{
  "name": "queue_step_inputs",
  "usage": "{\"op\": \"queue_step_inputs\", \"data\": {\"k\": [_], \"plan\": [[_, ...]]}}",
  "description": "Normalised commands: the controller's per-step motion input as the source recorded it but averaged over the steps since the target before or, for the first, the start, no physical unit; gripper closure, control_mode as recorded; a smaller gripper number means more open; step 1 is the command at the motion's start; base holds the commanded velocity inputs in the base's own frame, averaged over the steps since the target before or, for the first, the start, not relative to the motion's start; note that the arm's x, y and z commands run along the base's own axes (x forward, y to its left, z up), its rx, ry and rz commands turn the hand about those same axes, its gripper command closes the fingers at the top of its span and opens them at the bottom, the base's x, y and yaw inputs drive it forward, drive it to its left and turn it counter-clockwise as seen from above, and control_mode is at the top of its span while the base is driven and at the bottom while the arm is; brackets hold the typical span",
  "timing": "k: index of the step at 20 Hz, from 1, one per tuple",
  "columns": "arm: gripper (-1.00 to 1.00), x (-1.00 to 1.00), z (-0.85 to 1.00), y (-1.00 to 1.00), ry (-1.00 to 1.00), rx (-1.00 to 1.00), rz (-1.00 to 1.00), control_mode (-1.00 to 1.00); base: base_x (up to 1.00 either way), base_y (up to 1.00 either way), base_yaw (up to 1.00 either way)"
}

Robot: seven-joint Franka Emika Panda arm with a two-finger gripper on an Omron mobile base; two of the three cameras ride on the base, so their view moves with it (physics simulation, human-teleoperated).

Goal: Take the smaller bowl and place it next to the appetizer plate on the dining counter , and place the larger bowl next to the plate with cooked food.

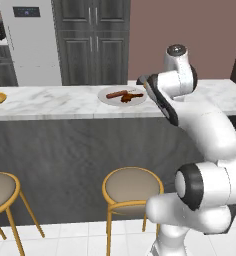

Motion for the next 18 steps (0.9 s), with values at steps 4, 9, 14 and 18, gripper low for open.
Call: {"op": "queue_step_inputs", "data": {"k": [4,9,14,18], "plan": [[-1.0,-0.71,0.79,0.26,-0.38,0.01,0.09,-1.0,0.0,0.0,0.0],[-1.0,-0.7,0.95,0.03,-0.22,0.0,0.39,-1.0,0.0,0.0,0.0],[-1.0,-0.55,0.43,0.28,0.07,-0.18,0.66,-1.0,0.0,0.0,0.0],[-1.0,-0.49,0.1,0.69,0.38,-0.48,0.65,-1.0,0.0,0.0,0.0]]}}
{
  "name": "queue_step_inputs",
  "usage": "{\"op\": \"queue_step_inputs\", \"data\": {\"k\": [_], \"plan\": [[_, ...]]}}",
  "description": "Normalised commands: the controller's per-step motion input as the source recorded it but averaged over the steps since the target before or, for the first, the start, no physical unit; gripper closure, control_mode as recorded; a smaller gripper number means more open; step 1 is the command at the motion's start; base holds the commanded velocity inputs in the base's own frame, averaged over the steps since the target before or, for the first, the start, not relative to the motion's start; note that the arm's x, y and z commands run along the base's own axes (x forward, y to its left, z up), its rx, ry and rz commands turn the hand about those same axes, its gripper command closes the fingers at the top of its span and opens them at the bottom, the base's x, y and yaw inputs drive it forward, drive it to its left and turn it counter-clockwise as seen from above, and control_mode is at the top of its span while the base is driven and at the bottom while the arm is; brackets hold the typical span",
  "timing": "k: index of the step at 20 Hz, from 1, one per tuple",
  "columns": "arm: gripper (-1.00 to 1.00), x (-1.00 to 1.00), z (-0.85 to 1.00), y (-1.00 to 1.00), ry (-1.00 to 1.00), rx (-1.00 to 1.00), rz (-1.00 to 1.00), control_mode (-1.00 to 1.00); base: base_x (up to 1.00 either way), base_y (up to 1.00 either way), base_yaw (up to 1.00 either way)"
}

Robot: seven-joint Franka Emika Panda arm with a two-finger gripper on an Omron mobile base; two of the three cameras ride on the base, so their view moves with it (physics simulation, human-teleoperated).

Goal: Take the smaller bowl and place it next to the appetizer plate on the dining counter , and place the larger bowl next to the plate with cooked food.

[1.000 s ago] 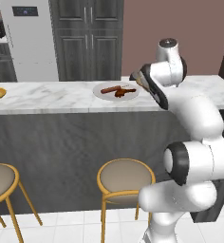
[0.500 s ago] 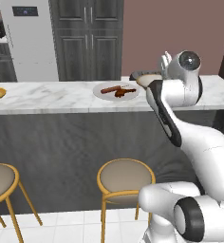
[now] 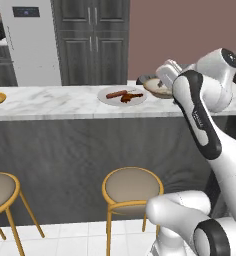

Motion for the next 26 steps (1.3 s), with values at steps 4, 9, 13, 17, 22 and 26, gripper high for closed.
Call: {"op": "queue_step_inputs", "data": {"k": [4,9,13,17,22,26], "plan": [[-1.0,-0.32,0.0,0.53,0.31,-0.57,0.55,-1.0,0.0,0.0,0.0],[-1.0,-0.39,0.0,0.05,0.02,-0.57,0.34,-1.0,0.0,0.0,0.0],[-1.0,-0.61,0.0,-0.01,-0.17,-0.45,0.13,-1.0,0.0,0.0,0.0],[-1.0,-0.86,-0.47,0.0,-0.6,-0.09,0.0,-1.0,0.0,0.0,0.0],[-1.0,-0.41,-0.18,-0.24,-0.54,0.11,0.0,-1.0,0.0,0.0,0.0],[-1.0,-0.13,0.29,-0.5,-0.3,0.31,0.0,-1.0,0.0,0.0,0.0]]}}
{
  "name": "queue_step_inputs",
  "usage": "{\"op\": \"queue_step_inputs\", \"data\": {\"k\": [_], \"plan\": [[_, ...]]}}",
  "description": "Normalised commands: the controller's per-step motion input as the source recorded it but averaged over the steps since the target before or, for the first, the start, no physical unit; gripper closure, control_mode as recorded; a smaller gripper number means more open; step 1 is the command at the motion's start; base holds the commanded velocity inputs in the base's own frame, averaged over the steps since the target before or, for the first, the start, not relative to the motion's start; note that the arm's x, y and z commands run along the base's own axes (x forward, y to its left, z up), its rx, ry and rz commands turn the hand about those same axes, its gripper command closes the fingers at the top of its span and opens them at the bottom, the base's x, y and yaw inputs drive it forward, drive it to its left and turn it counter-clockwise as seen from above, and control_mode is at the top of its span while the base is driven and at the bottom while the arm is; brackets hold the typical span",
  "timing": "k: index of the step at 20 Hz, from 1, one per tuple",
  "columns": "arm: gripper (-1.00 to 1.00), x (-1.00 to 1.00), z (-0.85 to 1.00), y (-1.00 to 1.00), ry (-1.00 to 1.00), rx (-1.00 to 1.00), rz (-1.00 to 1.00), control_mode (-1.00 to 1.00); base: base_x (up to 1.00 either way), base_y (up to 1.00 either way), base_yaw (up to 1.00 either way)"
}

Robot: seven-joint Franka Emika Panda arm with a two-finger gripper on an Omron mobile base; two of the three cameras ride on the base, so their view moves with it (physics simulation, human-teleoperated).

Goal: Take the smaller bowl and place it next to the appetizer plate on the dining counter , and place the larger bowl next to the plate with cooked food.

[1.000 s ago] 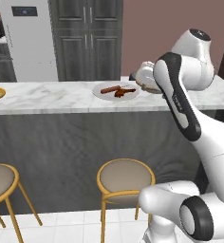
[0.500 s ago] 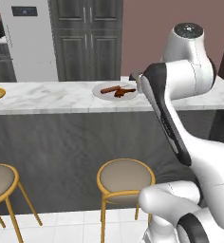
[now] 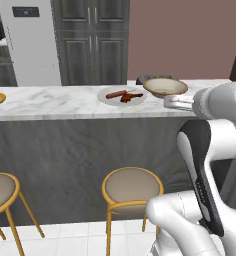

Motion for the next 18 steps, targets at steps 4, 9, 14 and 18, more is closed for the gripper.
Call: {"op": "queue_step_inputs", "data": {"k": [4,9,14,18], "plan": [[-1.0,0.04,0.54,-0.29,-0.02,0.18,0.04,-1.0,0.0,0.0,0.0],[-1.0,-0.24,0.5,0.0,0.01,-0.01,0.03,-1.0,0.0,0.0,0.0],[-1.0,-0.19,0.05,0.0,0.0,-0.03,0.0,1.0,-0.28,-0.28,-0.1],[-1.0,0.0,0.0,0.0,0.0,0.0,0.0,1.0,-0.37,-1.0,-0.37]]}}
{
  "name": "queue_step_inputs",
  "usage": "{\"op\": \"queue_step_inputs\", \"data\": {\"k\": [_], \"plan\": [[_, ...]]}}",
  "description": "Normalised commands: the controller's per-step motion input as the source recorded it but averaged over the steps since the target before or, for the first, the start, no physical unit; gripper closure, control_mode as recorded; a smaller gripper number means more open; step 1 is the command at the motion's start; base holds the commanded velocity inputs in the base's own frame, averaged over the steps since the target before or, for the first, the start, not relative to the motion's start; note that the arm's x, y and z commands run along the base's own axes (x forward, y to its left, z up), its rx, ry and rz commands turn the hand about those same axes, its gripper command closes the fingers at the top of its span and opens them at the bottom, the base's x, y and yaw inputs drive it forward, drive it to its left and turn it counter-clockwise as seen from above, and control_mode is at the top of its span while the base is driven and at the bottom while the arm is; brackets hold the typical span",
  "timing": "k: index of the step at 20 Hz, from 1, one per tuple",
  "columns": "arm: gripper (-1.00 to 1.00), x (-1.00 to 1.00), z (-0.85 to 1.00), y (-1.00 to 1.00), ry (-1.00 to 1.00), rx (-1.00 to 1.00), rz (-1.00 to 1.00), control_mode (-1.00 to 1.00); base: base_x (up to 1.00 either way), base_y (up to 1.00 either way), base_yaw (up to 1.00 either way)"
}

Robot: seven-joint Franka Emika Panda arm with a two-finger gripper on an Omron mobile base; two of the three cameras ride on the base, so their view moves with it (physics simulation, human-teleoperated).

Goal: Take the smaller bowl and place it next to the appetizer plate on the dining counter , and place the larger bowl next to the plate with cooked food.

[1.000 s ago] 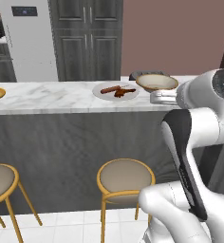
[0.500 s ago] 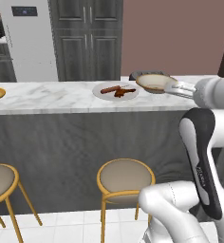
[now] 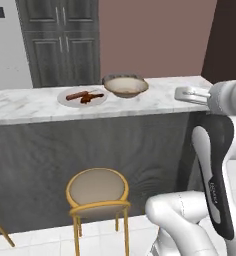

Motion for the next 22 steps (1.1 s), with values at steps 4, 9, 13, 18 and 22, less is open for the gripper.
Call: {"op": "queue_step_inputs", "data": {"k": [4,9,13,18,22], "plan": [[-1.0,0.0,0.0,0.0,0.0,0.0,0.0,1.0,0.05,-1.0,-0.42],[-1.0,0.0,0.0,0.0,0.0,0.0,0.0,1.0,0.33,-1.0,-0.31],[-1.0,0.0,0.0,0.0,0.0,0.0,0.0,1.0,0.54,-1.0,-0.18],[-1.0,0.0,0.0,0.0,0.0,0.0,0.0,1.0,0.55,-1.0,-0.09],[-1.0,0.0,0.0,0.0,0.0,0.0,0.0,1.0,0.77,-1.0,0.09]]}}
